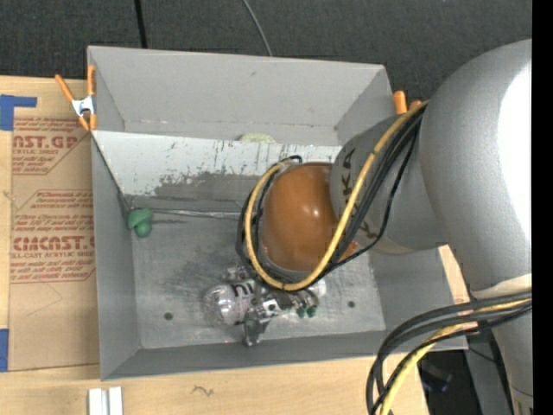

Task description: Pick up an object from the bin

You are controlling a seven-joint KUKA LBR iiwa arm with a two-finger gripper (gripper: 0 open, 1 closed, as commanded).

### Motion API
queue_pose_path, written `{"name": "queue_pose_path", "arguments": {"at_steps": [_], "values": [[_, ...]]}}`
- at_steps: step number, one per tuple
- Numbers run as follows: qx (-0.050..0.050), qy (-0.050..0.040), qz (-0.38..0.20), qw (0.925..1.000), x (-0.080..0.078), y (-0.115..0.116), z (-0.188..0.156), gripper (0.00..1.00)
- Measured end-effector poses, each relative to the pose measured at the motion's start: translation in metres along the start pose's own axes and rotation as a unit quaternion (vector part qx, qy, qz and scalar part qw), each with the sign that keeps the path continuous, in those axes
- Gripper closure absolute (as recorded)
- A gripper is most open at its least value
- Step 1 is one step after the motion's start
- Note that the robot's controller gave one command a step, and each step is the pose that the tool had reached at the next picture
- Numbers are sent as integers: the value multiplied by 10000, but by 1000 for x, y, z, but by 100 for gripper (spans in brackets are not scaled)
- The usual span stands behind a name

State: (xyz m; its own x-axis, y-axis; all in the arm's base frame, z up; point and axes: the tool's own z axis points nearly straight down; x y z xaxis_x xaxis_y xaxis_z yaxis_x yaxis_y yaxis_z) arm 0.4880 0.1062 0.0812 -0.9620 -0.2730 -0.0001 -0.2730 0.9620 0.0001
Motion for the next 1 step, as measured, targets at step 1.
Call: {"name": "queue_pose_path", "arguments": {"at_steps": [1], "values": [[-1,35,60,10000,-4,24,-54,100]]}}
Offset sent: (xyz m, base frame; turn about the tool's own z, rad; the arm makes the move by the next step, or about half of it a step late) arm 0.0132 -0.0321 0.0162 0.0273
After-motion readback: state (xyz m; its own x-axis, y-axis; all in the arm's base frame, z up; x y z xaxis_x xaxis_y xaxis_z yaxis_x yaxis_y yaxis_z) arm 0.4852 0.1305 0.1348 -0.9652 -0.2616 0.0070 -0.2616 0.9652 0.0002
